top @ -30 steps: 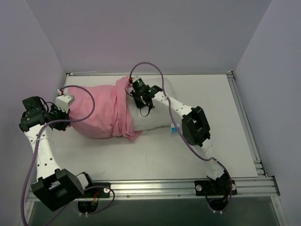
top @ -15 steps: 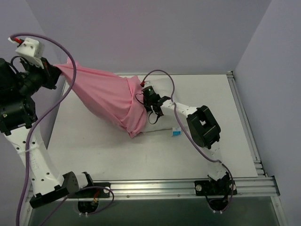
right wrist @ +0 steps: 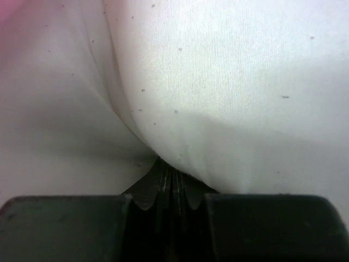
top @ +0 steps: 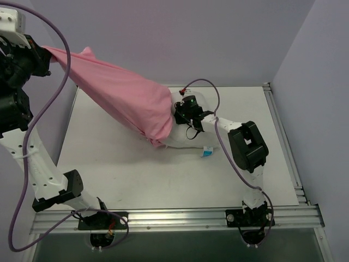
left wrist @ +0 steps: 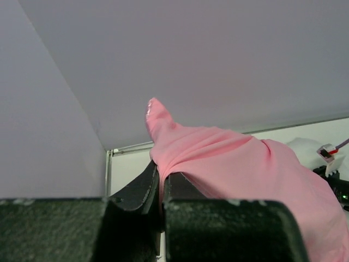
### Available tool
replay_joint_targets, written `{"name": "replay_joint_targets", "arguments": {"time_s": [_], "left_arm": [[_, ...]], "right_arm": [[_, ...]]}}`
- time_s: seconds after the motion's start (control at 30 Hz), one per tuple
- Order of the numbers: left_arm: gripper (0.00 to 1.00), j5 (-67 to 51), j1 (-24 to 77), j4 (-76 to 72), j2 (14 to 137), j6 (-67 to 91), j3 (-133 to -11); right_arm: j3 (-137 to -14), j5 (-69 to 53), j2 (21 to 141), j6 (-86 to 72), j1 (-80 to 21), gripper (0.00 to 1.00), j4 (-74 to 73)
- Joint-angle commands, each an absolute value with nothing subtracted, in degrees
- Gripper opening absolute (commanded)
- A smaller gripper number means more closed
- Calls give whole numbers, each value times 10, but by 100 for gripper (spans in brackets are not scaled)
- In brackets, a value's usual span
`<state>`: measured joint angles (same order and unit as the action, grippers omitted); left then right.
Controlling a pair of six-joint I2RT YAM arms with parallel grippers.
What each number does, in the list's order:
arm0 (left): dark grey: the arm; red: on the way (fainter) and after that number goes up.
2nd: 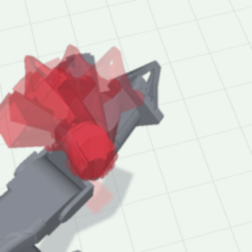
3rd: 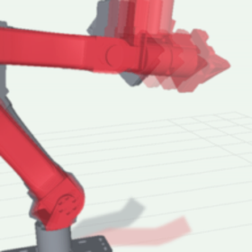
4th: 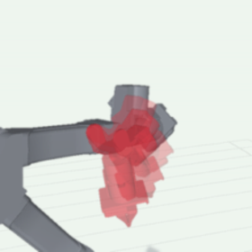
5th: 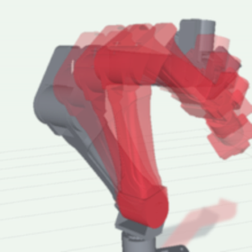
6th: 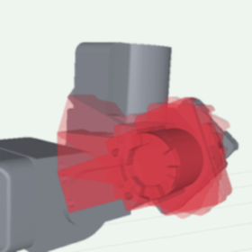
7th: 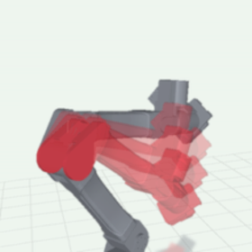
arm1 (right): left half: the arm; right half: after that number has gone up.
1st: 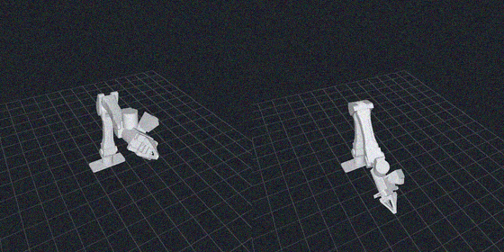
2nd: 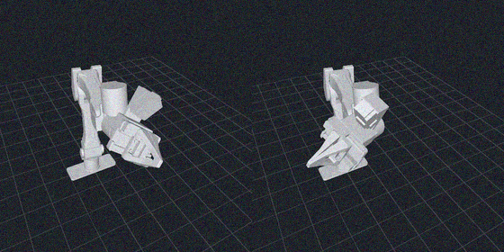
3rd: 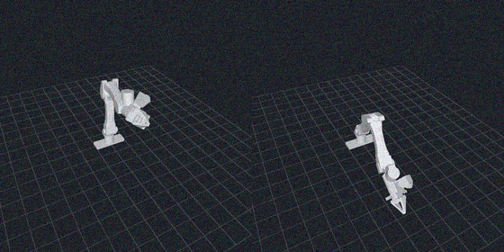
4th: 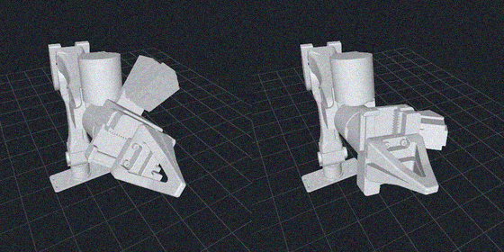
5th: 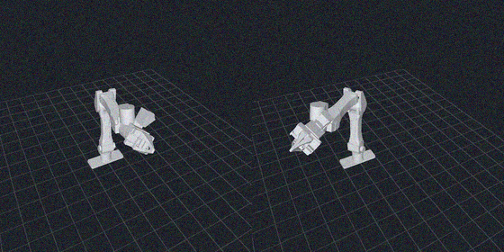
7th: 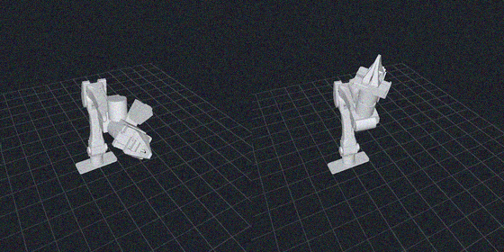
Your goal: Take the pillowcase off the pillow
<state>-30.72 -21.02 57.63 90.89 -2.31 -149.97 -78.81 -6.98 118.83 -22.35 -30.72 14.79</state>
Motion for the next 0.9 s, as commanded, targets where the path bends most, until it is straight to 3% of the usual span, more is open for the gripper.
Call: {"name": "replay_joint_targets", "arguments": {"time_s": [0.0,0.13,0.37,0.47,0.63,0.87], "left_arm": [[2,-166,-239,299,861,-14,-1537],[2,-135,-240,247,840,15,-1492],[2,-109,-314,224,889,18,-1585],[2,-132,-330,228,878,20,-1546],[2,-175,-329,184,822,40,-1369],[2,-105,-348,199,853,29,-1415]], "right_arm": [[-703,45,1283,-166,-241,0,-168],[-713,40,1295,-163,-240,0,-177],[-689,5,1268,-166,-216,0,-161],[-687,6,1217,-163,-207,0,-175],[-688,28,1173,-142,-180,0,-204],[-672,88,1189,-112,-119,0,-229]]}}
